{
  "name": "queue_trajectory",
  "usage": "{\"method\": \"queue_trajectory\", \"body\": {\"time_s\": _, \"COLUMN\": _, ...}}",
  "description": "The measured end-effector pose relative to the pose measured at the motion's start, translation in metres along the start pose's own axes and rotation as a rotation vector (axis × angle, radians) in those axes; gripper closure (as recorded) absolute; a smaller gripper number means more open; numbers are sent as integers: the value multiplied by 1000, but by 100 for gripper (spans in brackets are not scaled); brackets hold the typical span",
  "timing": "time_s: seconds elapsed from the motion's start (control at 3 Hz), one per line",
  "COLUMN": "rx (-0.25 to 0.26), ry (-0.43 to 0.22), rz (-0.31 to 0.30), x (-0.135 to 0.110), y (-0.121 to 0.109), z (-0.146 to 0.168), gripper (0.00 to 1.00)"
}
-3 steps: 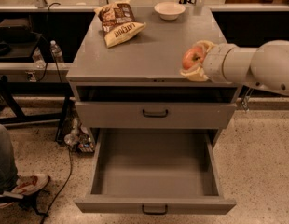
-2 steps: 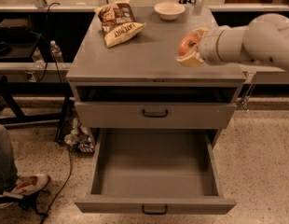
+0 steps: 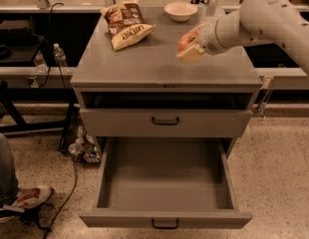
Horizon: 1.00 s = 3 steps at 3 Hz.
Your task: Pick apple from middle drawer and place on counter
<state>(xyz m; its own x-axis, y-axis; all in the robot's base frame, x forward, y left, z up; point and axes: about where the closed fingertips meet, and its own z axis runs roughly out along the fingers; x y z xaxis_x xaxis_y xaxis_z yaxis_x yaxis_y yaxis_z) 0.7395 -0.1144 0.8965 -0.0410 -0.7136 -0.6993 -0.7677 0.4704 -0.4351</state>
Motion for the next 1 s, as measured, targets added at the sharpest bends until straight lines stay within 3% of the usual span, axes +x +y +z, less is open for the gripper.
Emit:
{"method": "queue_trajectory", "body": {"time_s": 0.67, "rx": -143, "ry": -7, "rz": 57, "x": 0, "y": -6, "z": 50, "gripper": 100}}
{"method": "queue_trajectory", "body": {"time_s": 1.0, "rx": -183, "ry": -8, "rz": 77, "x": 2, "y": -6, "z": 64, "gripper": 100}}
